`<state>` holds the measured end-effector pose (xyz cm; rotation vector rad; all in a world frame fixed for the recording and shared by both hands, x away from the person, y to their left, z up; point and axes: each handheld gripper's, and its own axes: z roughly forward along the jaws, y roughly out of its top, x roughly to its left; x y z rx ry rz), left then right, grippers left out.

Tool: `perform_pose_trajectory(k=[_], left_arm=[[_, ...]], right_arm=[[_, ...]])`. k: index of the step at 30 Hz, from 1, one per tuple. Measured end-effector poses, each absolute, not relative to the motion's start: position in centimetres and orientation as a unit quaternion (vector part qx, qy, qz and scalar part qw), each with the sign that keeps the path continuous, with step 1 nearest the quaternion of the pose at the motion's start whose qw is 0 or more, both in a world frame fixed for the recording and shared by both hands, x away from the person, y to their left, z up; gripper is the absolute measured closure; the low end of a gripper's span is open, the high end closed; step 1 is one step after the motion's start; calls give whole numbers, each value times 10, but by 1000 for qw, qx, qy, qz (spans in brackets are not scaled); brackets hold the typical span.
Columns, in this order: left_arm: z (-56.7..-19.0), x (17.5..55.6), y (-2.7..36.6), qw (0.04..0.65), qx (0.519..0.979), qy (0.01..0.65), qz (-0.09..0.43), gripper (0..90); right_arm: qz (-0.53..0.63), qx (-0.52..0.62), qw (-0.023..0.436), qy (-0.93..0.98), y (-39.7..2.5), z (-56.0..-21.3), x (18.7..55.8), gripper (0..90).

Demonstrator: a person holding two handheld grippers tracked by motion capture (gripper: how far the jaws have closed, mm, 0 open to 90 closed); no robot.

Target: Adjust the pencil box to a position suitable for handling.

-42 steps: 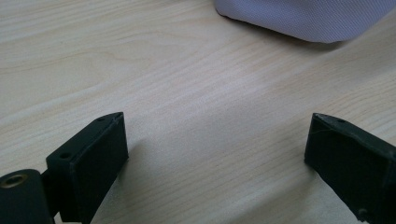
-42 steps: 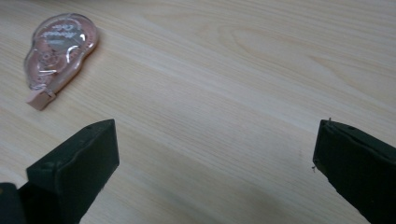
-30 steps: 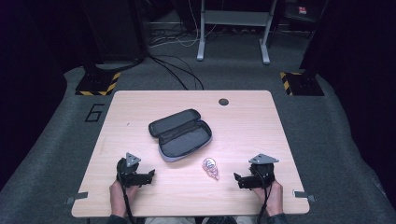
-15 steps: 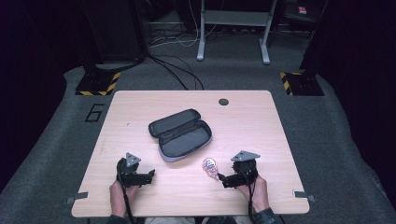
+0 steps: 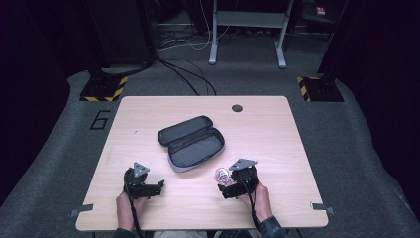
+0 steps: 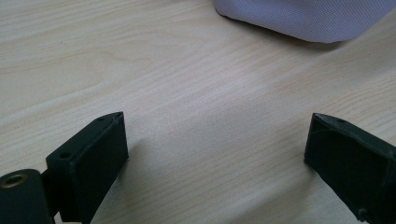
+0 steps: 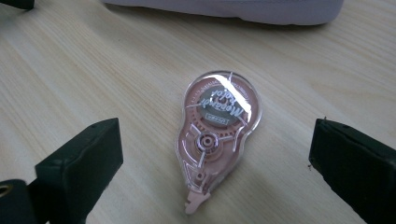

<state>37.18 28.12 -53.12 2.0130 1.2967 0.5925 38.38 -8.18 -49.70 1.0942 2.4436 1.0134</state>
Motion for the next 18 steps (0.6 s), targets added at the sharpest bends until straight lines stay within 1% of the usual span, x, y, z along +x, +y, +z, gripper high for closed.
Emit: perform_pose_trajectory(k=[1, 2, 3, 4, 7, 8, 9, 11, 13, 14, 16, 17, 18], left_arm=[[-531, 372, 281, 331, 770, 496, 227, 62], [-531, 372, 281, 331, 770, 496, 227, 62], [-531, 372, 281, 331, 770, 496, 227, 62], [-531, 372, 281, 331, 770, 496, 226, 63], [-531, 372, 281, 332, 770, 496, 226, 63], [-531, 372, 281, 332, 770, 496, 226, 63], [-531, 372, 281, 332, 770, 496, 226, 63], [-531, 372, 281, 331, 770, 496, 226, 63], [-531, 372, 281, 332, 770, 496, 226, 63], [-531, 372, 281, 332, 770, 496, 226, 63], [-531, 372, 281, 332, 770, 495, 226, 63], [-531, 372, 281, 332, 770, 496, 226, 63], [-531, 372, 281, 332, 770, 496, 226, 64]], right_arm=[[347, 378, 136, 847, -79, -498, 387, 56], [347, 378, 136, 847, -79, -498, 387, 56], [348, 379, 138, 846, -77, -499, 387, 75], [348, 374, 147, 847, -72, -502, 390, 133], [336, 382, 141, 849, -68, -505, 392, 148], [335, 377, 148, 851, -66, -507, 394, 177], [323, 391, 150, 849, -63, -510, 394, 229], [318, 383, 149, 854, -63, -512, 396, 259], [314, 387, 150, 854, -63, -514, 396, 315], [313, 386, 149, 855, -64, -514, 396, 327], [315, 383, 152, 855, -65, -514, 396, 390], [315, 383, 152, 855, -65, -514, 396, 390], [318, 388, 143, 854, -67, -513, 396, 438]])
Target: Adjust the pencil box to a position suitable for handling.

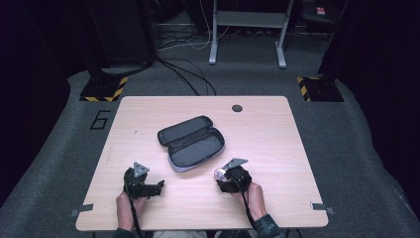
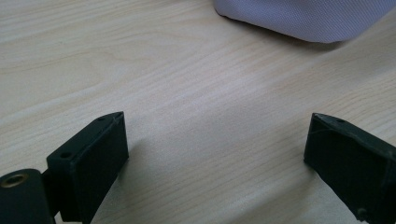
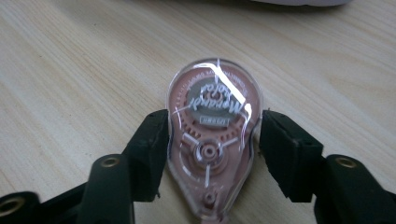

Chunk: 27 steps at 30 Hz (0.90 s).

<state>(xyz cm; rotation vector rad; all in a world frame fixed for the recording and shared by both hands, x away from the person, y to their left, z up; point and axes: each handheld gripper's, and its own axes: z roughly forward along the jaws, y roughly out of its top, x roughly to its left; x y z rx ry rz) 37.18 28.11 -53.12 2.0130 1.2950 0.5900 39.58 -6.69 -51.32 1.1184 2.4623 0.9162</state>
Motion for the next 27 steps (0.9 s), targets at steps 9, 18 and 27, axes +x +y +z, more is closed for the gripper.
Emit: perform_pose_trajectory(k=[9, 18, 27], left_arm=[[-531, 372, 281, 332, 770, 496, 226, 64], [-531, 372, 281, 332, 770, 495, 226, 64], [-532, 372, 280, 336, 766, 499, 226, 66]], right_arm=[[327, 378, 141, 855, -70, -514, 395, 494], [333, 382, 151, 849, -75, -511, 393, 496], [341, 373, 170, 846, -83, -497, 386, 496]])
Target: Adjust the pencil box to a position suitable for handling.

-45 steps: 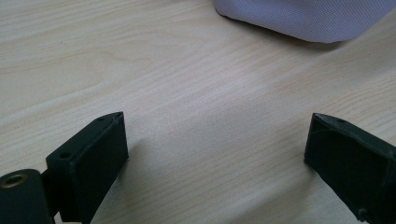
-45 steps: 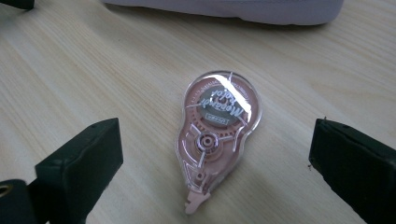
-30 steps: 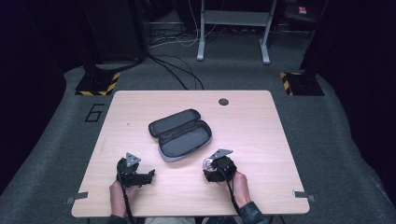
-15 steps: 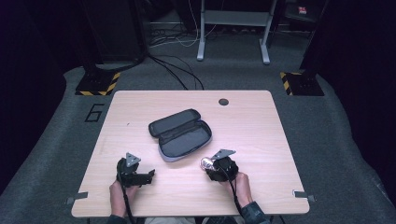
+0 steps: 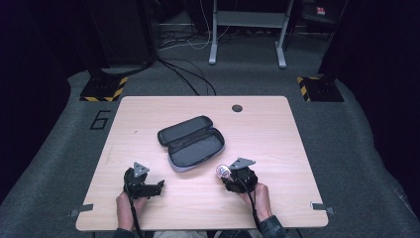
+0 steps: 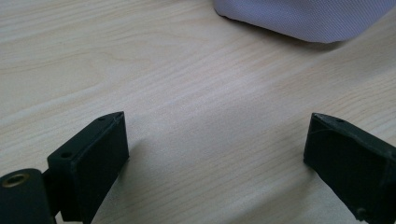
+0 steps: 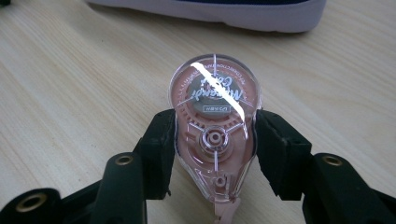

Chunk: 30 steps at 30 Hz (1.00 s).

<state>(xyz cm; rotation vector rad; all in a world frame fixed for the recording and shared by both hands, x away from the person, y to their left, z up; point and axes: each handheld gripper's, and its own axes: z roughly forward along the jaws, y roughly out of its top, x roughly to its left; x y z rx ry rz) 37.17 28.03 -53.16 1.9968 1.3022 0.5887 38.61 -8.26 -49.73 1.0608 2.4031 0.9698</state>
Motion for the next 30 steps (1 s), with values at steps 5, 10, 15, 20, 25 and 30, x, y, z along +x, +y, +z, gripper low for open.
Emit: perform_pose_trajectory(k=[5, 10, 15, 20, 25, 30], left_arm=[[-532, 372, 280, 338, 765, 499, 227, 67], [-532, 372, 280, 337, 766, 499, 227, 67], [-532, 372, 280, 337, 766, 498, 227, 67], [-532, 372, 280, 337, 766, 498, 227, 67], [-532, 372, 280, 337, 766, 498, 227, 67], [-532, 372, 280, 337, 766, 498, 227, 67]], right_arm=[[348, 376, 178, 840, -89, -489, 382, 496], [351, 379, 192, 834, -100, -481, 380, 496], [352, 396, 208, 822, -120, -475, 379, 496], [350, 418, 219, 809, -141, -473, 379, 495], [350, 435, 227, 798, -157, -473, 378, 496], [338, 456, 237, 788, -182, -475, 380, 495]])
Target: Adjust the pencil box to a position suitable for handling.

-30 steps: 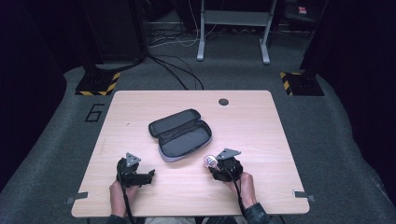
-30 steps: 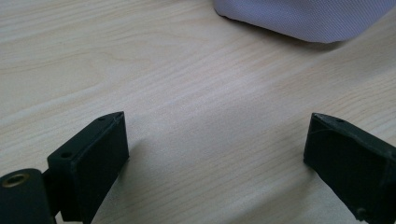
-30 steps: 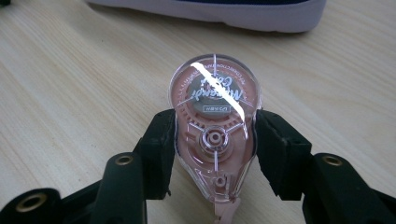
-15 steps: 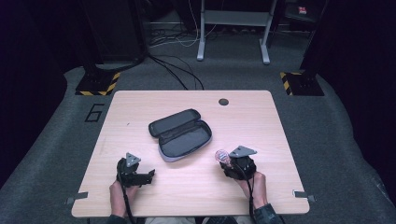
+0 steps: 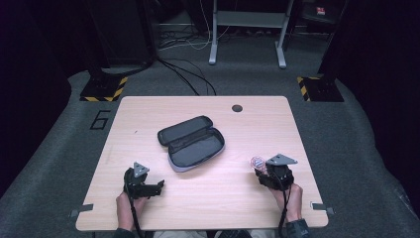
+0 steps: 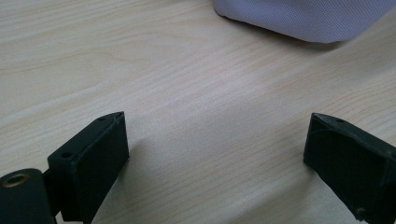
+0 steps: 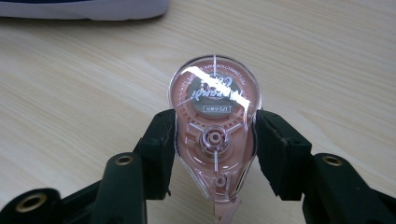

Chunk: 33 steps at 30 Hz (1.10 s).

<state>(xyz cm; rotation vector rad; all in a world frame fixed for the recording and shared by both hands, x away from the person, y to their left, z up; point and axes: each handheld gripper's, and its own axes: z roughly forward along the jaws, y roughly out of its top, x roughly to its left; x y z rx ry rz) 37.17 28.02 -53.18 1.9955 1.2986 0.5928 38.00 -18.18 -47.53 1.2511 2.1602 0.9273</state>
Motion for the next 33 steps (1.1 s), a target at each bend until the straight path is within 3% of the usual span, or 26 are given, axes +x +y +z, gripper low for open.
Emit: perform_pose_trajectory(k=[17, 31, 33], left_arm=[[-530, 372, 281, 331, 770, 499, 221, 67], [-530, 372, 280, 332, 769, 500, 221, 67], [-530, 372, 280, 332, 768, 501, 221, 67]], right_arm=[[304, 543, 239, 745, -249, -503, 394, 495], [296, 558, 228, 741, -252, -515, 392, 490], [298, 560, 232, 737, -253, -515, 392, 398]])
